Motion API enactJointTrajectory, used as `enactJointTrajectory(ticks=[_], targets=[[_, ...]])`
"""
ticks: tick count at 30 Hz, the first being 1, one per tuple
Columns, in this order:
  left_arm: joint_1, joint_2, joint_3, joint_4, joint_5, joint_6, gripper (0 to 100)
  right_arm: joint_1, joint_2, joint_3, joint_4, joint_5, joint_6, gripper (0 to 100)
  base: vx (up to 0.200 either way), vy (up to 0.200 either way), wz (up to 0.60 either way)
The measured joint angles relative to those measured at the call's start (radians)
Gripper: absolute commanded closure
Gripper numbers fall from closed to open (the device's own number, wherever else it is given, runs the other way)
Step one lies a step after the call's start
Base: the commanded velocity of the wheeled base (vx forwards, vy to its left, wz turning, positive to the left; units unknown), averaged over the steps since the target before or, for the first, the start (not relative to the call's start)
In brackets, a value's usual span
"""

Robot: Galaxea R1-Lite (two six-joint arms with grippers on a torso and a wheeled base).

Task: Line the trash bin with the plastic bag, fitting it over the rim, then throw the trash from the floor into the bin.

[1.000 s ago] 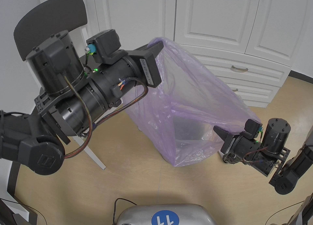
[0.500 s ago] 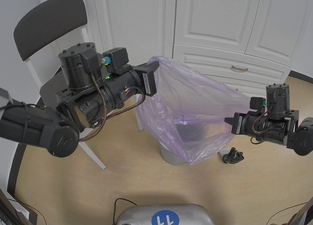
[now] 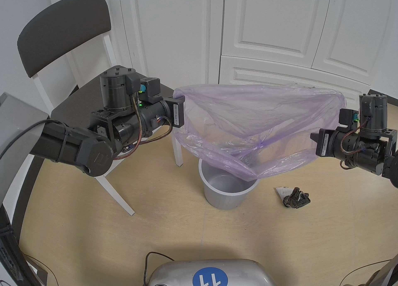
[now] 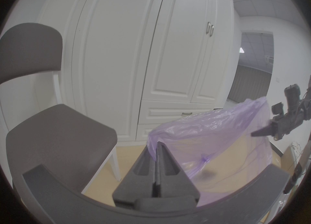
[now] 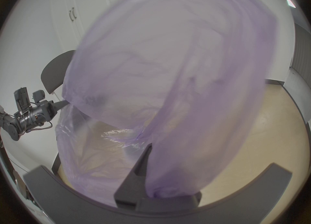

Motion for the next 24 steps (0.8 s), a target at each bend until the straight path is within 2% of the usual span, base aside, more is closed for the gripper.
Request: enactJointTrajectory(ticks=[8,18,24], targets=[[0.013,0.046,-0.028,0.050,0.006,0.034,100,-0.026,-0.015,0.006,0.000,-0.057,-0.045,100,0.000,0.000,0.00],[0.039,0.055,-0.040,0.082,0.009,0.043,100,-0.058,-0.008,0.018,-0.001,-0.071,-0.094,100,0.000,0.000,0.00],[0.057,0.053,-0.049,0.109,0.012,0.064,100,-0.089,-0.002,0.023,-0.001,-0.110,-0.140,100,0.000,0.000,0.00]])
